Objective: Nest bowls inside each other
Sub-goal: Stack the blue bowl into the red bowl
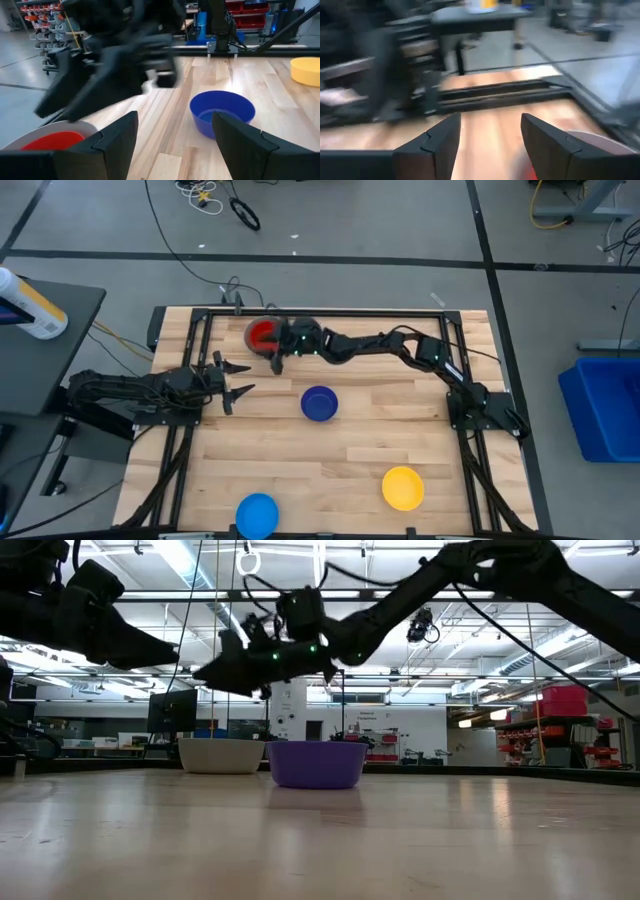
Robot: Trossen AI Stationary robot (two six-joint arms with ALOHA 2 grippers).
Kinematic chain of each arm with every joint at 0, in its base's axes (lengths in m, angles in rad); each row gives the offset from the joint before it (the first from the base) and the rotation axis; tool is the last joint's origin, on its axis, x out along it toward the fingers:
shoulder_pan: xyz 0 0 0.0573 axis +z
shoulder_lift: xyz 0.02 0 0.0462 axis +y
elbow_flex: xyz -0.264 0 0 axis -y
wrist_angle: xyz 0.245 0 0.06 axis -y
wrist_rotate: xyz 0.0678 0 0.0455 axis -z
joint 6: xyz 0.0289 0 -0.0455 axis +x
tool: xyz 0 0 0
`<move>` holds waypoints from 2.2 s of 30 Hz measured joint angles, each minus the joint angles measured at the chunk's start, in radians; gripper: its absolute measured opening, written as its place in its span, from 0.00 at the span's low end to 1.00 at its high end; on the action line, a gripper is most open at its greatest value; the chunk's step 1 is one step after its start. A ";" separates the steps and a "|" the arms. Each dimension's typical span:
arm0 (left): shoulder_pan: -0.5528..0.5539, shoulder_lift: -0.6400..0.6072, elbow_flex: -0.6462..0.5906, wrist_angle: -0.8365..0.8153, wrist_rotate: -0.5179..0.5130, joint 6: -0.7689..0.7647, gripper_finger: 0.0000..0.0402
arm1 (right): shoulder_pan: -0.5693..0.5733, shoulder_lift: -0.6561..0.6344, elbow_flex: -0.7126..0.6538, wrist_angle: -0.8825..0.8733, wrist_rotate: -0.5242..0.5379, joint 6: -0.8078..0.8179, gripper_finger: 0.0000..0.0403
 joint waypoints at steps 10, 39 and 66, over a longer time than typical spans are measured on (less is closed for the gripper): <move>0.000 0.000 0.000 -0.007 0.000 -0.002 0.65 | 0.078 -0.210 -0.155 -0.208 -0.063 -0.212 0.48; 0.000 0.000 0.000 0.006 -0.004 -0.023 0.65 | 0.275 -0.617 -1.147 0.534 0.133 -0.005 0.52; 0.000 0.000 0.000 0.006 -0.004 -0.016 0.65 | 0.172 -0.616 -0.957 -0.028 0.108 -0.016 0.46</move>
